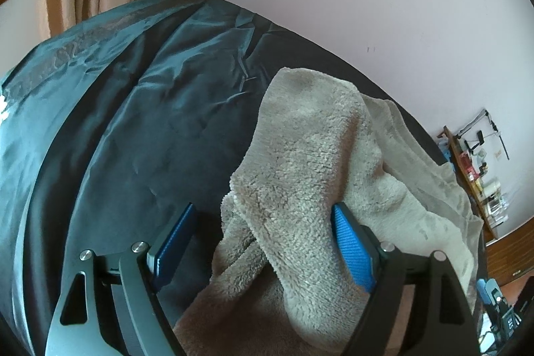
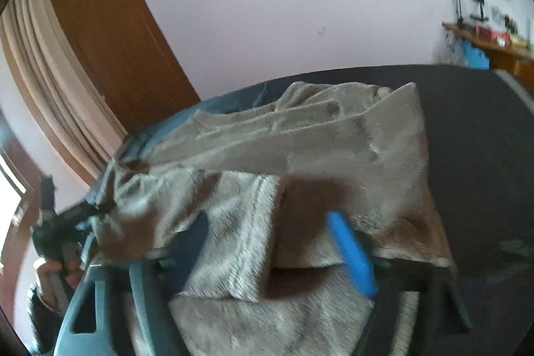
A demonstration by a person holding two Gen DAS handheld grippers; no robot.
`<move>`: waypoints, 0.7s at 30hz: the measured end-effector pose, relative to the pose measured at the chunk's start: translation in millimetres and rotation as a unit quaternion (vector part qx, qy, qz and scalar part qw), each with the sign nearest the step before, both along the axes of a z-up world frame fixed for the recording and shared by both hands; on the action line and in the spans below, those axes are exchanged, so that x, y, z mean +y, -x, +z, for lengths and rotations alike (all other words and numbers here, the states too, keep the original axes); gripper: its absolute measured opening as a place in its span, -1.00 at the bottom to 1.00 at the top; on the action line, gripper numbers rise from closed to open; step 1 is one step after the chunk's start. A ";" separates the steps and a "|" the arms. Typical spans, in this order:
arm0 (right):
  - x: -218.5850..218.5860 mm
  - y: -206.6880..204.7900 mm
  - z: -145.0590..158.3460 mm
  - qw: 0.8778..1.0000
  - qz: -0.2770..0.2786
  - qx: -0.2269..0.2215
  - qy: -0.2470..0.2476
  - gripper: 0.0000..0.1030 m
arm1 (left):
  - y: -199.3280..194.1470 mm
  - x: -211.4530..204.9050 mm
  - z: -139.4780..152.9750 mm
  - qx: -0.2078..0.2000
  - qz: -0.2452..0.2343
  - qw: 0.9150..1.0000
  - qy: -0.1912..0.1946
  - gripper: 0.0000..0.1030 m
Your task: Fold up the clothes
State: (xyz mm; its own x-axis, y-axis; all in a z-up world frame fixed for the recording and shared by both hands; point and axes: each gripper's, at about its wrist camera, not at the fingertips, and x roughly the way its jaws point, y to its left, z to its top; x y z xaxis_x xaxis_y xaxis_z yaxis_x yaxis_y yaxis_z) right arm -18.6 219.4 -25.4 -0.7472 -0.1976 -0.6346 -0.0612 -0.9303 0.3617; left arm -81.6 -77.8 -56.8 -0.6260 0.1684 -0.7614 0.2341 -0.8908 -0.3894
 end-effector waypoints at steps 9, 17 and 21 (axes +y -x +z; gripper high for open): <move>-18.8 53.3 -21.5 0.998 0.032 -0.052 -0.001 0.56 | -3.9 -12.5 4.8 0.004 0.016 1.000 -0.023 0.65; -67.2 58.3 -21.3 0.988 0.068 -0.043 -0.129 -0.40 | -3.4 -28.2 4.2 0.000 0.036 0.998 -0.054 0.65; -69.3 55.7 20.8 0.987 0.047 0.023 -0.153 -0.43 | -5.7 -27.0 8.3 0.009 0.034 0.998 -0.051 0.65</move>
